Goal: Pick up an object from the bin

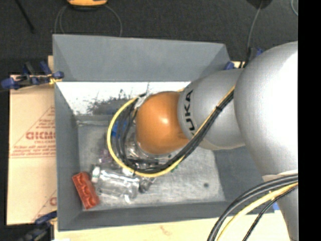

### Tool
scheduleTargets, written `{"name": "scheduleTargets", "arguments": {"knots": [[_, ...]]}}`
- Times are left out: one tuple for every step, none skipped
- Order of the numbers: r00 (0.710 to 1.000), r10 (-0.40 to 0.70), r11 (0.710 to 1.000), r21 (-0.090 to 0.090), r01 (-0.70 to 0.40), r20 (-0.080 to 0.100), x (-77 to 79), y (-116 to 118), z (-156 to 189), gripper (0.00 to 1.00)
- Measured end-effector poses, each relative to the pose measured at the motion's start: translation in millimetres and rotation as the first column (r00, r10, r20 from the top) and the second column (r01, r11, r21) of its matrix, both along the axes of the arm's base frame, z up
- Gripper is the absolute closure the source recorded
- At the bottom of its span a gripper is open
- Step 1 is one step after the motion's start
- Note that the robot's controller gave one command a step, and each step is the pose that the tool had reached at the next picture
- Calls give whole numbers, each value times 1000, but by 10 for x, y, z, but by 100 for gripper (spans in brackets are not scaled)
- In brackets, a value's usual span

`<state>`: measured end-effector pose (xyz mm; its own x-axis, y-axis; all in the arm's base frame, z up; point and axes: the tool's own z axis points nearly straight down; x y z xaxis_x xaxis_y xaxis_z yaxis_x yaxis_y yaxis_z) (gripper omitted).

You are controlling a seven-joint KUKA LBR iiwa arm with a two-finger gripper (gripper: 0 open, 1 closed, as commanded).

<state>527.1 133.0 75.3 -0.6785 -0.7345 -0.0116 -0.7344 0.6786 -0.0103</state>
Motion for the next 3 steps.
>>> {"name": "scheduleTargets", "arguments": {"knots": [[1000,-1,1000,-4,1,-6,1,-15,13,100],[983,-183,983,1,183,-6,91,-581,785,100],[984,-179,984,-1,179,-12,73,-566,755,0]]}}
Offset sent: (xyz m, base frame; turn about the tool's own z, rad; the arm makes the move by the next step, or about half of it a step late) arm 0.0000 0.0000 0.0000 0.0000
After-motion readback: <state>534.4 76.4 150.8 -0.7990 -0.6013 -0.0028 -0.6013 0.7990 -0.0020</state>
